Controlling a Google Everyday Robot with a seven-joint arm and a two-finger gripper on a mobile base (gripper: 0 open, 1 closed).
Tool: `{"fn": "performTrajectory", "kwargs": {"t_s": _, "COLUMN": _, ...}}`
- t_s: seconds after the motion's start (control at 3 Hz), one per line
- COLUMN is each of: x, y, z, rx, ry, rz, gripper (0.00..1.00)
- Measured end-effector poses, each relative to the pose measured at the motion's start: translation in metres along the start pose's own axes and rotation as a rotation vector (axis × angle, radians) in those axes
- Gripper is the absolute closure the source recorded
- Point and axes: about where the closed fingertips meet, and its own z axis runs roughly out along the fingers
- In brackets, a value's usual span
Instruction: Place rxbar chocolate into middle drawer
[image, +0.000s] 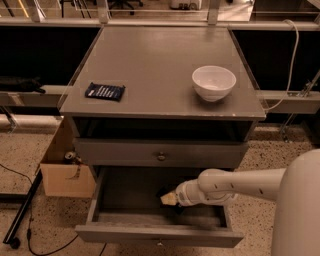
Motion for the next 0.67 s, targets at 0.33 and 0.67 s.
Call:
{"fn": "performTrajectory", "kwargs": {"t_s": 0.33, "x": 0.000, "y": -0.004, "z": 0.008, "rx": 0.008, "ry": 0.001, "rz": -0.003, "gripper": 1.00}}
{"fn": "performTrajectory", "kwargs": {"t_s": 0.67, "x": 0.004, "y": -0.011, "z": 0.020, "rx": 0.015, "ry": 0.008, "rz": 0.006, "gripper": 1.00}}
